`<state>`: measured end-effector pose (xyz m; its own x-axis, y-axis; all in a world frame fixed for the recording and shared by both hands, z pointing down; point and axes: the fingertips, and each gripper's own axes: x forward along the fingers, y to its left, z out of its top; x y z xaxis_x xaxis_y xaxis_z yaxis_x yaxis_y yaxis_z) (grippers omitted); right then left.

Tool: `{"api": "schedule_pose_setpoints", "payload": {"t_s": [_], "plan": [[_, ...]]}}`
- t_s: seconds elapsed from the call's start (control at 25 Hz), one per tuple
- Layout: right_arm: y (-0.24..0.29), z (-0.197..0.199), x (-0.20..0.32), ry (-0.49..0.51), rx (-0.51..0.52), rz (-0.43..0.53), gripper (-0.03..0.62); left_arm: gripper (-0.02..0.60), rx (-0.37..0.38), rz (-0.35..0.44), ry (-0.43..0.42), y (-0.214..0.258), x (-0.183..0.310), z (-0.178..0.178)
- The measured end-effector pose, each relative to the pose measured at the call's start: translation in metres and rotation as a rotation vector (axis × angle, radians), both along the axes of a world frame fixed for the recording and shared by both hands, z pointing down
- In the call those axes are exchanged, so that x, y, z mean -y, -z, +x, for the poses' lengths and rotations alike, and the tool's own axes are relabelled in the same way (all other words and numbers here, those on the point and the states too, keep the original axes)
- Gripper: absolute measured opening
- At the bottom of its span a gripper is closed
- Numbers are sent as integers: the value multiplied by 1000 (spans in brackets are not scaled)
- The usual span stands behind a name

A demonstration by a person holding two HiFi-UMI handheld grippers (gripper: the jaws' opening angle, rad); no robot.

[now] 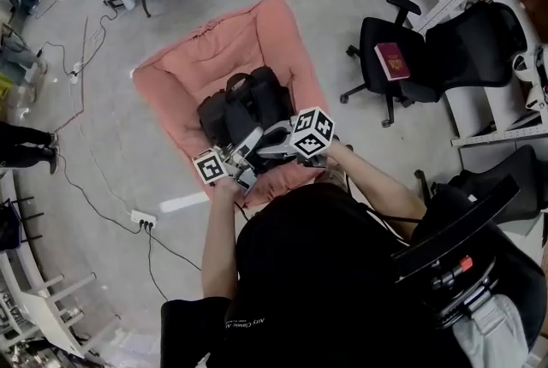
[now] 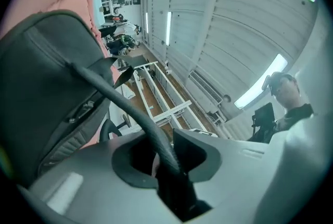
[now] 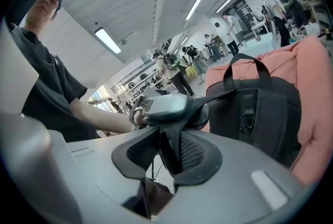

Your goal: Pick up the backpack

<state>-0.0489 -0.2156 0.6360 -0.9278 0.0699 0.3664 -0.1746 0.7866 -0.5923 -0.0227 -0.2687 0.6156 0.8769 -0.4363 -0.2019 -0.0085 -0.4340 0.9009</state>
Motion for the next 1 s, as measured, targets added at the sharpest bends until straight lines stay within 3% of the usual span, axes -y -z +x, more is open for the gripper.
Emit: {"api": "schedule_pose_setpoints", "payload": {"t_s": [0.12,0.32,0.48,0.56,0.64,0.76,0.84,0.92,1.0], "plan": [[-2,0,-3,-4,11,-5,92,63,148,87,51,2,1,-4],[-7,11,-4,-23,2,-79,87,78,296,184,87,-4,3,7],[-17,13,7,-79,-120,51,94,91,420,163,234,-8,21,7],[-23,14,8,-77,-165,84,100,95,448,145,287,-14,24,5],[-27,12,4,-55,-189,82,100,97,474,138,300,-20,21,3],[-33,13,-5,4,-212,156,127,85,515,141,329,-21,15,-3],[-46,25,-5,9,-229,184,129,36,526,118,390,-19,16,-20],[-69,48,10,-67,-265,169,95,15,514,94,449,-13,18,-41],[-92,72,36,-188,-305,162,136,15,514,85,475,-8,16,-54]]}}
